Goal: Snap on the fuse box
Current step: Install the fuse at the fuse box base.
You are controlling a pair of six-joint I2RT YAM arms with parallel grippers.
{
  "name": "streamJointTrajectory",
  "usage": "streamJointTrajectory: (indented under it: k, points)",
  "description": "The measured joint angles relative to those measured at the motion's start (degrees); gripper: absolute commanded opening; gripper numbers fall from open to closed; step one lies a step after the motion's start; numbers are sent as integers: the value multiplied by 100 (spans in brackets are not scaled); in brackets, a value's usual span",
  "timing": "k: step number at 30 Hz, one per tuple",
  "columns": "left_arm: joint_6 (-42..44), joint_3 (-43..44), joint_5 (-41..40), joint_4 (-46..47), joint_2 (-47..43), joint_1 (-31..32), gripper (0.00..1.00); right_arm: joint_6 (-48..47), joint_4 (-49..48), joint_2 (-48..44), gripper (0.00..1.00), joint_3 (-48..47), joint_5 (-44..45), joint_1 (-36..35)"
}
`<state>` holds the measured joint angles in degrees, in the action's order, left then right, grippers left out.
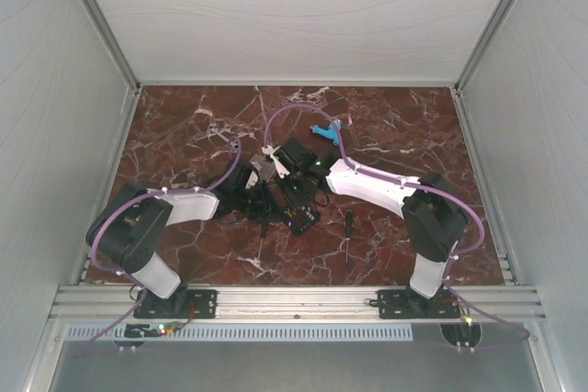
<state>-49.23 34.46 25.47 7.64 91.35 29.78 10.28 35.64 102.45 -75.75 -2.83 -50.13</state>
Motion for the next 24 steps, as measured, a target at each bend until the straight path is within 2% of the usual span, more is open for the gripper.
streamJointTrajectory:
  k: [11,17,24]
  points:
    - [20,0,2,-2,0,0,28,4,-37,372,12,-87,-136,0]
    - [44,-2,2,-2,0,0,28,4,-2,487,0,-136,-107,7]
    - [63,0,2,-4,0,0,28,7,214,656,0,-343,-11,17]
